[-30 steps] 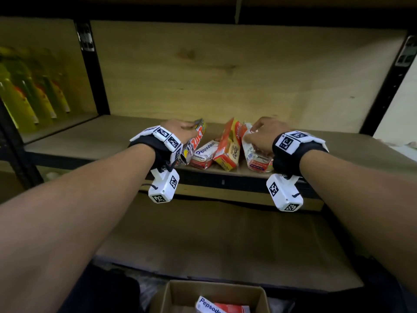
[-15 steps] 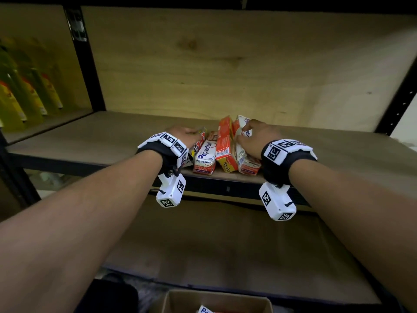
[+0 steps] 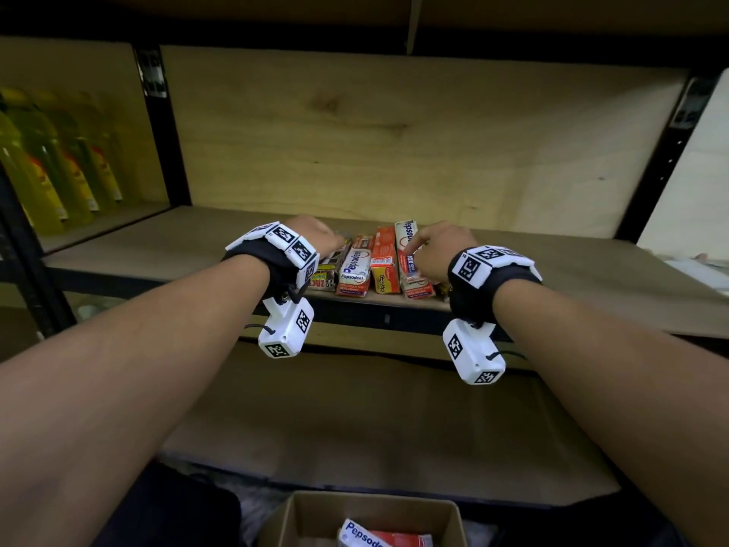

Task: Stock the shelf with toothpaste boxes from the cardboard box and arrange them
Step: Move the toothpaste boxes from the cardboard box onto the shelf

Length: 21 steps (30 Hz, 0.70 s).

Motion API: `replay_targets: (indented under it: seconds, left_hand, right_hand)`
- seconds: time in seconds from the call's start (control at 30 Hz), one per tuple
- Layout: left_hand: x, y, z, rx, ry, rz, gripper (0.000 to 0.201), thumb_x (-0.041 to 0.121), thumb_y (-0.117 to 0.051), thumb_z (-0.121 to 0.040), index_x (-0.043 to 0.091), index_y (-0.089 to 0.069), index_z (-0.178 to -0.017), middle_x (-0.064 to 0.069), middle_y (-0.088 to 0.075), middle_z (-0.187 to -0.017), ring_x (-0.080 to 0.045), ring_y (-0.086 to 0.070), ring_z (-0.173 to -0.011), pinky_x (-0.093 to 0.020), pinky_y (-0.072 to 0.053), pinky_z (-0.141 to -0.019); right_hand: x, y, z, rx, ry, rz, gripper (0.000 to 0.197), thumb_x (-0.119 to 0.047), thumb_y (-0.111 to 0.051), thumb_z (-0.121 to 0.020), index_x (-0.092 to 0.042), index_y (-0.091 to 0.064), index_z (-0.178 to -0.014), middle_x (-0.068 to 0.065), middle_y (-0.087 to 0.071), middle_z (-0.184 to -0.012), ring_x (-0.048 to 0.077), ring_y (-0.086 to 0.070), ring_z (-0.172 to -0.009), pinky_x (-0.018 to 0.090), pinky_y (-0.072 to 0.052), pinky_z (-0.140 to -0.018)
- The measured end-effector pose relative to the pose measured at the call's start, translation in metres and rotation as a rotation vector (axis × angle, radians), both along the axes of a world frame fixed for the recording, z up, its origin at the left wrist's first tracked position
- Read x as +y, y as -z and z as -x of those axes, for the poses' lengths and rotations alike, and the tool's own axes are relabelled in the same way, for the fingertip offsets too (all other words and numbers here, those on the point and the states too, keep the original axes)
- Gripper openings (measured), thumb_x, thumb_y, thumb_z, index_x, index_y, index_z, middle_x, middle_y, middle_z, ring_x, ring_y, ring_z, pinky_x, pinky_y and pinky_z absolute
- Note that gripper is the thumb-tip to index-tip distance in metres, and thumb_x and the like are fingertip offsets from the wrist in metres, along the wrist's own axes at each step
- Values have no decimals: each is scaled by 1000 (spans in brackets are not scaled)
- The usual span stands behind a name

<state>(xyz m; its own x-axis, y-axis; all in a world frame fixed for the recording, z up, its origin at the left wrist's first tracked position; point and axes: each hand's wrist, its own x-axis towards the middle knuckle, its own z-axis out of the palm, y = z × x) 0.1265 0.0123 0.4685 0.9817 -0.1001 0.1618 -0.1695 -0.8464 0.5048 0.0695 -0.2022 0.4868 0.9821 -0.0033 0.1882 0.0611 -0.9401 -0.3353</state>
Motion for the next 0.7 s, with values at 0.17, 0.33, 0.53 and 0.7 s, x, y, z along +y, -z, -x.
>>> replay_targets:
  seconds: [0.17, 0.33, 0.53, 0.7]
  left_hand:
    - [-6, -6, 42, 12, 34, 68, 31, 47, -54, -89, 23, -71, -82, 10, -70, -88, -16, -62, -74, -27, -52, -71]
    - [-15, 4, 87, 62, 65, 238, 23, 35, -60, -89, 20, -77, -90, 3, -75, -89, -15, -66, -70, -23, -50, -59]
    - [-18, 51, 119, 333, 142, 222, 25, 39, -59, -93, 20, -75, -99, 1, -74, -96, -16, -64, -68, -25, -50, -61]
    - [-15, 123, 129, 571, 185, 153, 18, 37, -61, -92, 25, -72, -101, 0, -74, -102, -20, -69, -76, -34, -55, -74]
  right_hand:
    - [-6, 10, 34, 2, 24, -26, 25, -23, -50, -95, -22, -75, -100, 3, -70, -109, 25, -70, -90, 35, -60, -80]
    - [-14, 28, 62, 24, 13, 26, 21, -32, -58, -95, -23, -76, -99, 0, -68, -114, 24, -67, -93, 35, -59, -83]
    - [-21, 70, 85, 142, -42, 29, 23, -23, -53, -97, -24, -75, -105, -2, -67, -107, 17, -59, -84, 27, -50, -66]
    - [-22, 129, 92, 263, -47, 30, 25, -20, -53, -94, -29, -76, -98, -6, -66, -103, 13, -58, -79, 24, -49, -68]
